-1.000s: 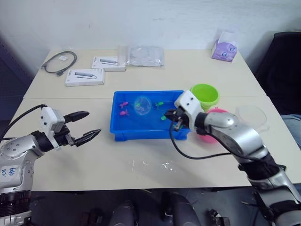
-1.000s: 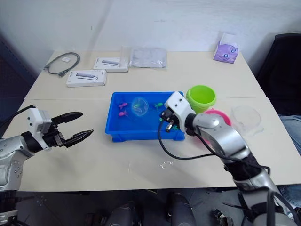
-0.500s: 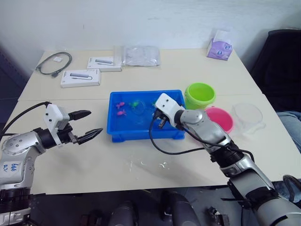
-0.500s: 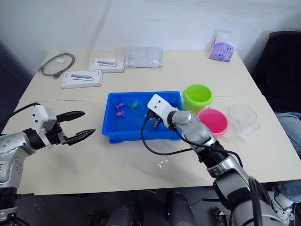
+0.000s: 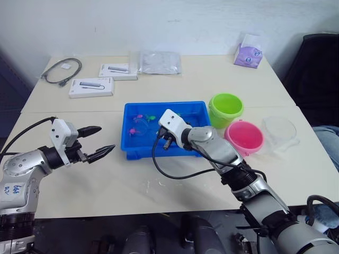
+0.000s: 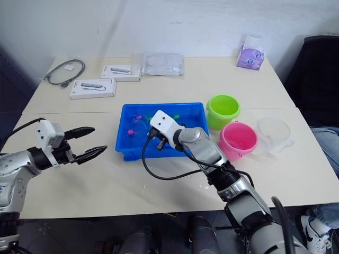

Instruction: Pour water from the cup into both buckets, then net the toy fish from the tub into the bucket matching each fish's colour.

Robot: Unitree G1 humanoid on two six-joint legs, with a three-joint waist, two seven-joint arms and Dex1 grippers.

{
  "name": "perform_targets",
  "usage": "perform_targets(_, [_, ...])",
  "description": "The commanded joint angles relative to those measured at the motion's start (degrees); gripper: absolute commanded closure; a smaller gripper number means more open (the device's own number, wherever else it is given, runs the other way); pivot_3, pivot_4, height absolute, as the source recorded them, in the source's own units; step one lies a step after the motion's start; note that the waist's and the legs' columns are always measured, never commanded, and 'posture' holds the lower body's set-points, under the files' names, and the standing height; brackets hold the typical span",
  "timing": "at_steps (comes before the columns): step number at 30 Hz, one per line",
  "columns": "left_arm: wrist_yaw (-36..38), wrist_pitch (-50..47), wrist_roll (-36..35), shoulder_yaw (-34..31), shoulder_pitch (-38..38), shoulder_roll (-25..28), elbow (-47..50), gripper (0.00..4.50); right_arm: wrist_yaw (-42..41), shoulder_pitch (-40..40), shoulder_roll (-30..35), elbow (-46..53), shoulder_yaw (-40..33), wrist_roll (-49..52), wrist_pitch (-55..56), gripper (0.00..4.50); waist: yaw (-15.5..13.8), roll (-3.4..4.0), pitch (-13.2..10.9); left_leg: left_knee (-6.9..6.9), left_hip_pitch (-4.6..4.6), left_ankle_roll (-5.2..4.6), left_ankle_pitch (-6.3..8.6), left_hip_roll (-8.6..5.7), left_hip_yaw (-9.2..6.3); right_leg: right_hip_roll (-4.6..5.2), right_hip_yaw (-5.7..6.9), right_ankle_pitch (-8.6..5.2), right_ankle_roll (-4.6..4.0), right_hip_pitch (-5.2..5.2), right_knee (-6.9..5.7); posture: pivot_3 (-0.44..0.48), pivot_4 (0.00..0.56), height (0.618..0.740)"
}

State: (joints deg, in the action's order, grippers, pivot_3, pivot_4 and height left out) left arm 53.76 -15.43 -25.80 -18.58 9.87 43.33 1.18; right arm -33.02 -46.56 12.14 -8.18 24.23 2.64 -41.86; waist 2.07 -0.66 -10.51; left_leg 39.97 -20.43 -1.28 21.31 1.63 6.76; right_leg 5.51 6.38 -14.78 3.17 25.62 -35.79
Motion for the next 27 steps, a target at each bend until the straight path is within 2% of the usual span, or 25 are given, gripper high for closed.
perform_targets(1, [0.27, 1.51, -0.11, -0.34, 0.75, -0.03, -0.92, 0.07, -2.91, 0.96, 1.21, 5.01, -1.45, 1.77, -2.88, 4.5, 0.0, 0.0, 0.0, 0.0, 0.0, 0.0, 0.0, 0.0, 0.0, 0.0, 0.0, 0.0, 0.0, 0.0, 0.0, 0.0, 0.15, 0.74])
perform_targets(7, [0.61, 3.19, 0.01, -0.15, 1.36, -0.36, -2.9, 0.07, -4.89, 1.33, 3.15, 6.61, -2.57, 2.78, -5.53, 4.5, 0.04, 0.0, 0.0, -0.02, 0.0, 0.01, 0.01, 0.0, 0.0, 0.0, 0.0, 0.0, 0.0, 0.0, 0.0, 0.0, 0.15, 0.74])
perform_targets(13, [1.36, 4.49, 0.06, 0.27, 1.27, -0.51, -3.96, 0.07, -7.04, -0.23, 5.72, 5.44, 0.14, 1.06, -5.88, 4.5, 0.04, 0.0, 0.0, -0.03, 0.0, 0.01, 0.01, 0.0, 0.0, 0.0, 0.01, 0.0, 0.0, 0.01, 0.02, 0.0, 0.15, 0.74])
perform_targets(19, [1.57, 5.25, 0.16, 0.51, 0.75, -0.82, -3.91, 0.07, -10.07, -1.76, 3.39, 5.84, -0.28, 4.18, -9.43, 4.5, 0.4, 0.0, 0.0, -0.04, 0.0, 0.03, 0.02, 0.01, 0.0, 0.0, 0.01, -0.01, -0.02, 0.02, 0.02, 0.0, 0.15, 0.74])
perform_targets(27, [1.66, 5.93, 0.21, 0.88, 0.81, -1.45, -4.23, 0.07, -15.63, -5.37, 3.79, 5.16, -0.87, 8.23, -14.01, 4.5, 0.47, 0.0, 0.0, -0.05, 0.0, 0.03, 0.02, 0.01, -0.01, 0.01, 0.02, -0.01, -0.02, 0.02, 0.04, 0.0, 0.15, 0.74])
